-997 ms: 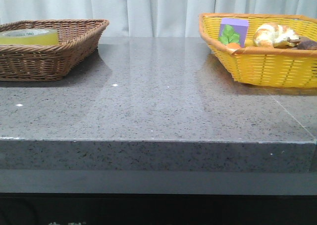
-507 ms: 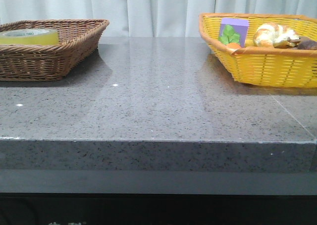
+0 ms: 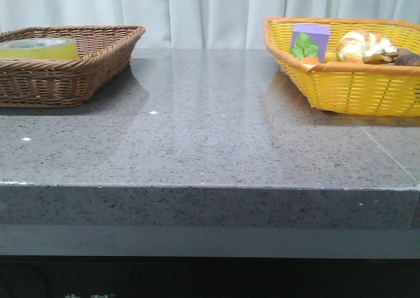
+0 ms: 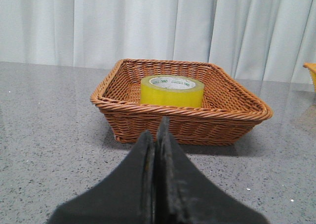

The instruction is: Transfer tape with both arms

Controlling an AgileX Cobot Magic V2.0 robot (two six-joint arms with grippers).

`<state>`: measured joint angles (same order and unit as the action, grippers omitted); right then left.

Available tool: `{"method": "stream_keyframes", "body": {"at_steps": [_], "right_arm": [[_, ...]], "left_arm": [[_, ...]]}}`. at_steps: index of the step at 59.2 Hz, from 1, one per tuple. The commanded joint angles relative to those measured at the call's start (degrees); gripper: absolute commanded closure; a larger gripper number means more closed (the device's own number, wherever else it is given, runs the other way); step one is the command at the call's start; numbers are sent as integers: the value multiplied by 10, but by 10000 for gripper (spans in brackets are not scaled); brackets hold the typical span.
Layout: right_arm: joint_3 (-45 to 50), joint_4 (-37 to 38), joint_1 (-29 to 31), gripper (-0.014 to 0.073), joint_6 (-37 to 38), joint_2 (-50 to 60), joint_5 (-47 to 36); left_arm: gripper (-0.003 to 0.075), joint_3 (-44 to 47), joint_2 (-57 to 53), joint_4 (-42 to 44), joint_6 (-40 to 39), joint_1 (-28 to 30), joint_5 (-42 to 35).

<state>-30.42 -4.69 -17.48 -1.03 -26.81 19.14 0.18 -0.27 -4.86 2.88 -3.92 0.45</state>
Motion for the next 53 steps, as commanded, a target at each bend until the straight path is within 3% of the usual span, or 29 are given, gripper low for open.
{"method": "stream_keyframes", "body": {"at_steps": [1,17,28,44,53], "right_arm": [[52,5,42,709,-3,57,-110],[205,5,140,709,-3,203,-172],[255,4,142,709,-3,244,-178],[316,4,142,709,-3,287,-254],[316,4,151,709,-3,287,-246]], "left_arm": [[741,4,-10,-4,0,-3,-48],[741,4,-10,-4,0,-3,-48],[741,4,-10,-4,0,-3,-48],[741,4,-10,-4,0,-3,-48],[741,4,-10,-4,0,-3,-48]]}}
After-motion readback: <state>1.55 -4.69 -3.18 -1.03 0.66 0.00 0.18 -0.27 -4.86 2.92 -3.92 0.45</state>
